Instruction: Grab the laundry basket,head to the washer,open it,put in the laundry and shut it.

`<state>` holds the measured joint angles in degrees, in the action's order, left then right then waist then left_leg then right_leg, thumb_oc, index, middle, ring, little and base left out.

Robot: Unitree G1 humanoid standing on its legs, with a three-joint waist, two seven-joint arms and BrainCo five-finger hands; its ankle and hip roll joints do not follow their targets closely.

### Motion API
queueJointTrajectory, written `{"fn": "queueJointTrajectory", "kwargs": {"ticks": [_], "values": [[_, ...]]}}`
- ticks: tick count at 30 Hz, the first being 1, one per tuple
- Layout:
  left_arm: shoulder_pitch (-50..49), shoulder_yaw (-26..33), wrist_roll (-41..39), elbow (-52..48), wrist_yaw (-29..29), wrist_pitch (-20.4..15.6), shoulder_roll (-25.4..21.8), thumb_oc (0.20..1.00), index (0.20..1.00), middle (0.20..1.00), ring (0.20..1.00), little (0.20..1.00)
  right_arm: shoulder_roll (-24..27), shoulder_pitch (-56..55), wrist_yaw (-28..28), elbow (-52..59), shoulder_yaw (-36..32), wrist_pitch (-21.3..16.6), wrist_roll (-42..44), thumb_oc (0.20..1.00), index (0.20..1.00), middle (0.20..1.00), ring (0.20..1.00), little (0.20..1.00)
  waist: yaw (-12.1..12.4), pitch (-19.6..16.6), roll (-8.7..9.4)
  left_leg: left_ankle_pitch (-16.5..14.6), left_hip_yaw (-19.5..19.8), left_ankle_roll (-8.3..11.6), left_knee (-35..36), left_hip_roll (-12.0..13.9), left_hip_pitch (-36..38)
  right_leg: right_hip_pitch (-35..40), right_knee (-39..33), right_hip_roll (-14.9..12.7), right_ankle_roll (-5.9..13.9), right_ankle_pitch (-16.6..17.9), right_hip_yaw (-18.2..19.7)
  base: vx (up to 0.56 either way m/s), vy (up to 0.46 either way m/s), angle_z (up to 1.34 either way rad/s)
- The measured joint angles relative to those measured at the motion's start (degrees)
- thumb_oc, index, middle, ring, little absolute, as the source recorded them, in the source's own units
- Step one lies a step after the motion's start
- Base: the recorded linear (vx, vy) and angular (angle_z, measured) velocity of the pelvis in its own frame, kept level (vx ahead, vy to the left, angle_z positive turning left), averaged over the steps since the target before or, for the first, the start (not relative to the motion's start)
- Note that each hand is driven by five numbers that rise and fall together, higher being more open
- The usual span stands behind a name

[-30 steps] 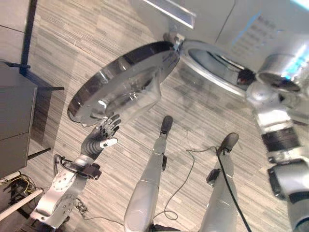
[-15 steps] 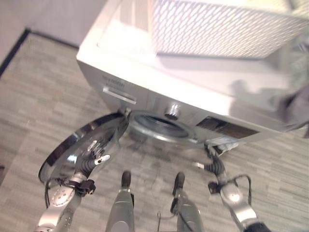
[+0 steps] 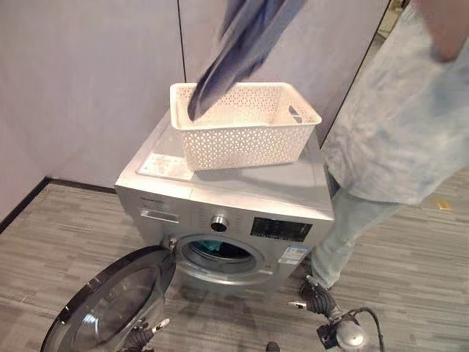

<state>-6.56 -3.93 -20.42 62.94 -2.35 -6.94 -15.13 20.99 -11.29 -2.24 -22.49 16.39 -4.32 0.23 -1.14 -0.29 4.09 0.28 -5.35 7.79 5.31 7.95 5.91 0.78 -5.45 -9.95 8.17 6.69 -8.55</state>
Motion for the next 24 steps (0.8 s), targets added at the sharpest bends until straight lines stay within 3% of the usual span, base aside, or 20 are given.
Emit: {"fn": "queueJointTrajectory", "kwargs": {"ticks": [10, 14, 17, 18, 21, 22, 24], "values": [[-0.86, 1.31, 0.79, 1.03, -0.38, 0.03, 0.84, 1.000, 1.000, 1.000, 1.000, 1.000, 0.12, -0.34, -0.04, 0.26, -0.07, 0.02, 1.23, 1.000, 1.000, 1.000, 1.000, 1.000, 0.35, -0.49, -0.69, -0.33, 0.07, -0.31, 0.29, 0.27, 0.98, 1.46, -0.02, 0.04, 0.05, -0.83, -0.03, 0.00, -0.002, 0.01], [-1.43, 3.52, 1.29, 1.11, -0.40, 0.03, 1.23, 1.000, 1.000, 1.000, 1.000, 1.000, 3.18, -3.13, 1.35, 9.91, -2.66, -0.54, 3.75, 1.000, 1.000, 1.000, 1.000, 1.000, 0.27, -0.82, -0.92, -0.31, 0.07, -0.28, 0.29, 0.38, 0.79, 1.24, -0.02, 0.02, 0.05, -0.84, -0.03, 0.00, 0.000, 0.00], [-1.46, 5.40, 1.29, 1.06, -0.36, -0.03, 2.06, 1.000, 1.000, 1.000, 1.000, 1.000, 5.13, -5.46, 2.41, 19.31, -9.63, -1.44, 8.65, 1.000, 1.000, 1.000, 1.000, 1.000, 0.12, -1.01, -1.37, -0.31, 0.06, -0.25, 0.29, 0.32, 0.48, 0.97, -0.02, -0.01, 0.12, -0.89, -0.02, 0.00, 0.003, 0.01], [-1.53, 5.56, 1.37, 1.14, -0.07, -0.03, 2.20, 1.000, 1.000, 1.000, 1.000, 1.000, 5.17, -7.38, 3.48, 27.58, -16.30, -3.13, 13.44, 1.000, 1.000, 1.000, 1.000, 1.000, 0.03, -1.11, -1.74, -0.09, 0.13, 0.07, 0.30, 0.32, -0.07, 0.53, -0.02, 0.00, 0.15, -0.86, -0.05, 0.00, 0.000, 0.00], [-2.16, 5.88, 2.78, 1.39, 0.61, -0.03, 2.43, 1.000, 1.000, 1.000, 1.000, 1.000, 6.57, -7.29, 5.81, 38.56, -26.24, -6.69, 21.90, 1.000, 1.000, 1.000, 1.000, 1.000, -1.12, -1.32, -1.74, -0.09, 0.12, 0.13, 0.29, 0.31, -0.11, 0.48, -0.01, 0.16, 0.32, -0.64, -0.05, 0.00, 0.006, -0.01], [-2.57, 6.01, 3.17, 1.85, 1.17, -0.02, 2.63, 1.000, 1.000, 1.000, 1.000, 1.000, 6.82, -3.60, 7.03, 42.99, -30.48, -8.74, 26.64, 1.000, 1.000, 1.000, 1.000, 1.000, -1.80, -1.44, -1.64, -0.09, -0.01, 0.13, 0.29, 0.25, -0.04, 0.32, -0.01, 0.22, 0.26, -0.53, 0.05, 0.00, 0.016, -0.06], [-2.47, 5.93, 3.59, 3.22, 1.53, 0.01, 2.63, 1.000, 1.000, 1.000, 1.000, 1.000, 6.99, 2.41, 7.27, 44.85, -32.58, -11.13, 31.31, 1.000, 1.000, 1.000, 1.000, 1.000, -2.70, -1.72, -1.19, -0.10, -0.15, 0.14, 0.31, 0.25, -0.09, 0.19, -0.02, 0.23, 0.29, -0.47, 0.19, 0.00, 0.011, -0.07]]}}
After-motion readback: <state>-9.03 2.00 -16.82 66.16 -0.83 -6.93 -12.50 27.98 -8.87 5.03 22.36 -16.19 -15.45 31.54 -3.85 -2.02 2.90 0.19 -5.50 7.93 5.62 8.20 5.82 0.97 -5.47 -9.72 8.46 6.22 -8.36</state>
